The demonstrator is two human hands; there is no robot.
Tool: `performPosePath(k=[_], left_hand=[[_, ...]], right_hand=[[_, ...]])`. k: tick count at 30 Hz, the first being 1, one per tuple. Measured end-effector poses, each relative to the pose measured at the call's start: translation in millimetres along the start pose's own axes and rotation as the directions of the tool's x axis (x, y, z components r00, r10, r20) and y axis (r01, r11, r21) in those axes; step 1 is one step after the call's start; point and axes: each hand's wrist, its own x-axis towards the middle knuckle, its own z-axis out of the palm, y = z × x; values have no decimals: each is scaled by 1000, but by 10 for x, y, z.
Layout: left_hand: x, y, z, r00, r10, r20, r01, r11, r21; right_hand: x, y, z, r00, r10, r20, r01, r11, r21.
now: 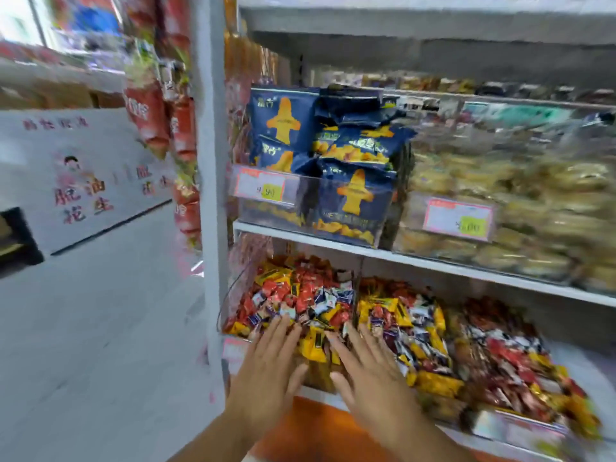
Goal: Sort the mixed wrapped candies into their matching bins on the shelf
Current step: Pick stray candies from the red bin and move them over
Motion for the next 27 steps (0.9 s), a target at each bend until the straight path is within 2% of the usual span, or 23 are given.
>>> performPosePath(k=[4, 5, 8, 10, 15, 21, 27], left_hand=[[-233, -52, -73, 998, -40, 45, 36, 994, 104], [-270, -71, -110, 998, -37, 40, 33, 995, 97], [-296, -95, -283, 997, -38, 67, 29, 992, 121], [-211, -127, -360, 994, 0, 113, -7, 998, 61], [245, -313, -350, 1000, -9, 30, 8, 1000, 25], [797, -610, -226, 999, 34, -6, -34, 999, 0], [934, -915, -32, 995, -1, 98, 4, 999, -34]], right_hand=[[-198, 19, -105, 999, -45, -8, 45, 999, -19], [-189, 18, -103, 994, -94, -61, 95, 995, 11], [-127, -48, -218, 994, -61, -90, 74, 986, 148], [-6, -93, -299, 995, -43, -95, 61, 978, 198], [643, -16, -254, 994, -65, -87, 81, 980, 184], [1323, 101, -271, 990, -134, 32, 124, 966, 228], [1522, 98, -302, 976, -171, 135, 148, 975, 163]])
